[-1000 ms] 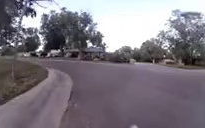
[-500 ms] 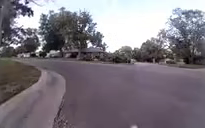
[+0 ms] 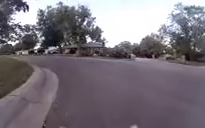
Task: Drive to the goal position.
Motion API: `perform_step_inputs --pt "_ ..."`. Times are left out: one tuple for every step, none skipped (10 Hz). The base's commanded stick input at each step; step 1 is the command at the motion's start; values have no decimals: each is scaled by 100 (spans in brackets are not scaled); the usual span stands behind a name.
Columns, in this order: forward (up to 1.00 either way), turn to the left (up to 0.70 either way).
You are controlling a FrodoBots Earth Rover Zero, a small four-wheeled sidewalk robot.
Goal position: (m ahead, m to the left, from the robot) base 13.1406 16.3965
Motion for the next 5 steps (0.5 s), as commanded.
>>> perform_step_inputs --pt "100 40" --pt "100 18" --pt "100 1" --pt "100 0" --pt "100 0"
